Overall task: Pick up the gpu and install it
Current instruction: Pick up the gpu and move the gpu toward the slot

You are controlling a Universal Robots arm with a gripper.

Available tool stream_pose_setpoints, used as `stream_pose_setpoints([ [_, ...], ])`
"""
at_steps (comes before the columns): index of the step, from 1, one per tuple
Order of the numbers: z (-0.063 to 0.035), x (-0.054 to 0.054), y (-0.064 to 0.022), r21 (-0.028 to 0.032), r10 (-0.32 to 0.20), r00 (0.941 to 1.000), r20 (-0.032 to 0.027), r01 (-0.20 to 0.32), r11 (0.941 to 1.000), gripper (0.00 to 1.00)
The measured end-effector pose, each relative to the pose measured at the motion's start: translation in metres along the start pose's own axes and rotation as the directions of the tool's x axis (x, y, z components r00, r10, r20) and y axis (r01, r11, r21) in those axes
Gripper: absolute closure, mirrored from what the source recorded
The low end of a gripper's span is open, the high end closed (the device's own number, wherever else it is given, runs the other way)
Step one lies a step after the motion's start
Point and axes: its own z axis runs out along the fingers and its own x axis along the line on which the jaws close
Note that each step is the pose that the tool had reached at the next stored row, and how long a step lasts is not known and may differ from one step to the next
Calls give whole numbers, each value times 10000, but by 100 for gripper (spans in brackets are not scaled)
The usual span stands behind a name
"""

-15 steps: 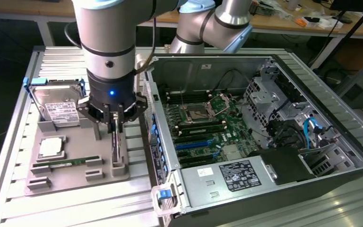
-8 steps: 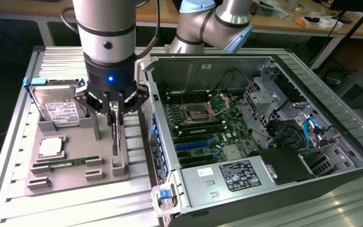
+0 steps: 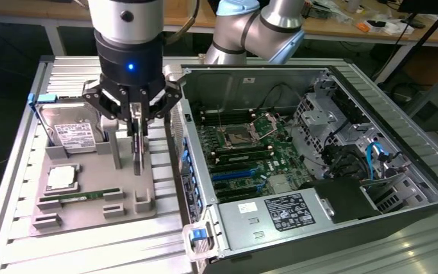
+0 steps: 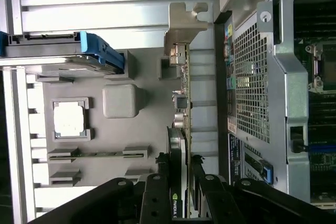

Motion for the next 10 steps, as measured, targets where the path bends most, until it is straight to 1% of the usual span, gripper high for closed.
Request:
stream_pose_setpoints([
  [2,-91,0,2,0,-1,10000,-3,1,10000,73],
  [4,-238,1,7,0,0,10000,-9,0,10000,73],
  [9,-473,2,14,1,0,10000,-17,0,10000,73],
  [10,-539,3,16,-1,0,10000,-16,0,10000,73],
])
